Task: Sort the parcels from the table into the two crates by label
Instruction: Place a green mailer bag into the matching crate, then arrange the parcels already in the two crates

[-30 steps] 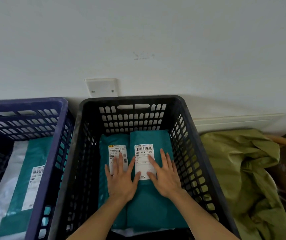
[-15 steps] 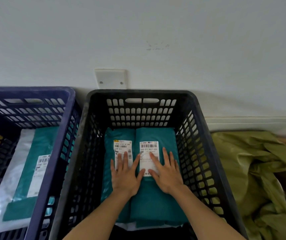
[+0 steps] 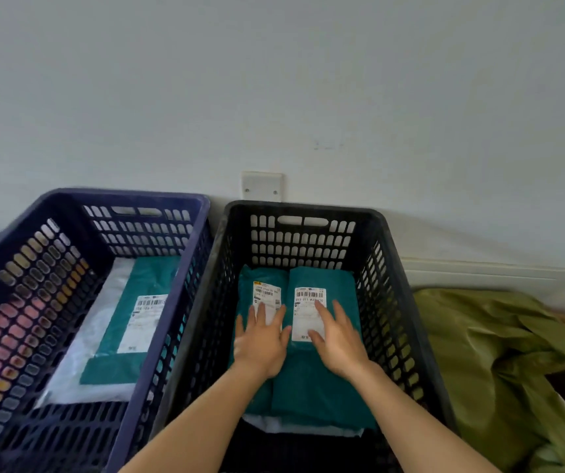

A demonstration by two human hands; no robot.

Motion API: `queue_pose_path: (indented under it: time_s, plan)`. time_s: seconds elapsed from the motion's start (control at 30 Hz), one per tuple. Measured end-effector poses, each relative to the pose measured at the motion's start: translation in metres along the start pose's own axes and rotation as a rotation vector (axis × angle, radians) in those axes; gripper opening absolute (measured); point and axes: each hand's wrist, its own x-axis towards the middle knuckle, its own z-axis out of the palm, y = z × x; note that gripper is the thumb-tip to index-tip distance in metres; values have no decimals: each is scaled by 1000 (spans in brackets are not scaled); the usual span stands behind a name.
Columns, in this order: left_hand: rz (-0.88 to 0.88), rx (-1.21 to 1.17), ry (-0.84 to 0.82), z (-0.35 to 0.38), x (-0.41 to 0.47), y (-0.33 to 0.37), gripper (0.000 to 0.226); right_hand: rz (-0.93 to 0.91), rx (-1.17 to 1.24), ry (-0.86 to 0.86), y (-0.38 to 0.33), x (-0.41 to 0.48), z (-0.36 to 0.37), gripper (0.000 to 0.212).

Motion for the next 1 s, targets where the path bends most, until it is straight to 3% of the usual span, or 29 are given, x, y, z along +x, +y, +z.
queue_pose_path:
  time_s: [0.23, 0.47, 1.0]
  plan:
    - [35, 111, 238, -46, -76, -12, 55, -109, 111, 170, -39, -56, -29, 58]
    - [-78, 76, 398, -84, -162, -50, 55, -312, 177, 231, -104, -110, -33, 53]
    - [-440, -4, 615, -139, -300, -243, 53, -709, 267, 196, -322, -156, 25, 44]
